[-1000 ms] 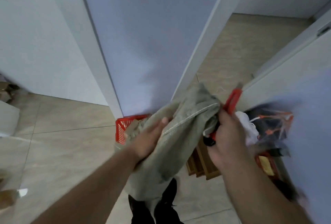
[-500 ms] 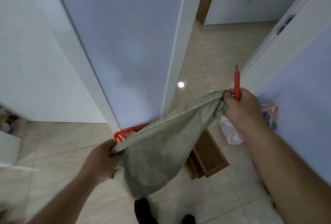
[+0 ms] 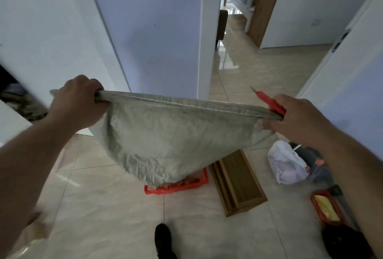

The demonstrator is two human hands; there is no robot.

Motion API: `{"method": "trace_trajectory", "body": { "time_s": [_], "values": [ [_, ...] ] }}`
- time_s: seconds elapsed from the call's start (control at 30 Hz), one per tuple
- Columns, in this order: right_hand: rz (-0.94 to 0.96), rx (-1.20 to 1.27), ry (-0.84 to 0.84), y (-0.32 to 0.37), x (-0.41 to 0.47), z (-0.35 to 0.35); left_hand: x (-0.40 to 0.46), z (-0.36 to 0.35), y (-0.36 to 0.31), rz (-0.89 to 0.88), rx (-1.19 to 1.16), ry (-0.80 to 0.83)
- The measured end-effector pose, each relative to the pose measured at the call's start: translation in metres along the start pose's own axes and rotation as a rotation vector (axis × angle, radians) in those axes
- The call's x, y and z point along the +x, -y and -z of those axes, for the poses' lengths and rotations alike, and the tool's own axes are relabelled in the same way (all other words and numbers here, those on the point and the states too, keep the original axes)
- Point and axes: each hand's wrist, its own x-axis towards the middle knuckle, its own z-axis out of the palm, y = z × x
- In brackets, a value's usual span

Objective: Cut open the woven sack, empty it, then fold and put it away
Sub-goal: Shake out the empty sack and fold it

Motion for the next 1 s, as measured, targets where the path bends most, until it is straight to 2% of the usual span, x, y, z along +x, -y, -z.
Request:
{"method": "trace_trajectory", "body": {
  "time_s": [0.07,0.13,0.2,0.27,0.33,0.43,0.5,0.57,0.63,0.7,0.8,0.87,0.93,1.0],
  "values": [
    [-0.051,0.133,-0.102,-0.014,-0.005,0.007,-0.013,0.015,-0.008,-0.03,0.009,0.019],
    [-0.086,0.202,-0.162,-0.02,-0.009,0.009,-0.026,0.025,-0.015,0.035,-0.035,0.088],
    [-0.09,0.221,-0.139,-0.015,-0.013,0.004,-0.041,0.025,-0.03,0.173,0.011,0.171],
    [-0.073,0.239,-0.027,0.0,-0.023,-0.006,-0.057,0.017,-0.047,0.308,-0.067,0.239],
    [-0.041,0.227,0.093,0.019,-0.038,-0.023,-0.074,0.001,-0.058,0.477,-0.404,0.32],
    [0.005,0.277,0.149,0.052,-0.067,-0.055,-0.117,-0.017,-0.075,0.786,-1.014,0.448],
    [0.019,0.375,0.176,0.077,-0.085,-0.075,-0.147,-0.021,-0.092,0.802,-1.244,0.512],
    [0.018,0.523,0.152,0.103,-0.097,-0.09,-0.169,-0.018,-0.108,0.743,-1.368,0.559],
    [0.02,0.562,0.023,0.122,-0.1,-0.099,-0.179,-0.015,-0.112,0.681,-1.385,0.536],
    [0.037,0.421,-0.108,0.131,-0.094,-0.1,-0.177,-0.005,-0.103,0.609,-1.202,0.447],
    [0.021,0.232,-0.183,0.119,-0.075,-0.086,-0.156,0.011,-0.05,0.337,-0.641,0.337],
    [-0.031,0.123,-0.227,0.097,-0.063,-0.067,-0.134,0.019,0.004,0.244,-0.407,0.255],
    [-0.058,0.023,-0.245,0.078,-0.056,-0.047,-0.12,0.022,0.058,0.206,-0.125,0.227],
    [-0.045,-0.07,-0.212,0.07,-0.053,-0.031,-0.115,0.022,0.096,0.089,0.248,0.189]
  ]
}}
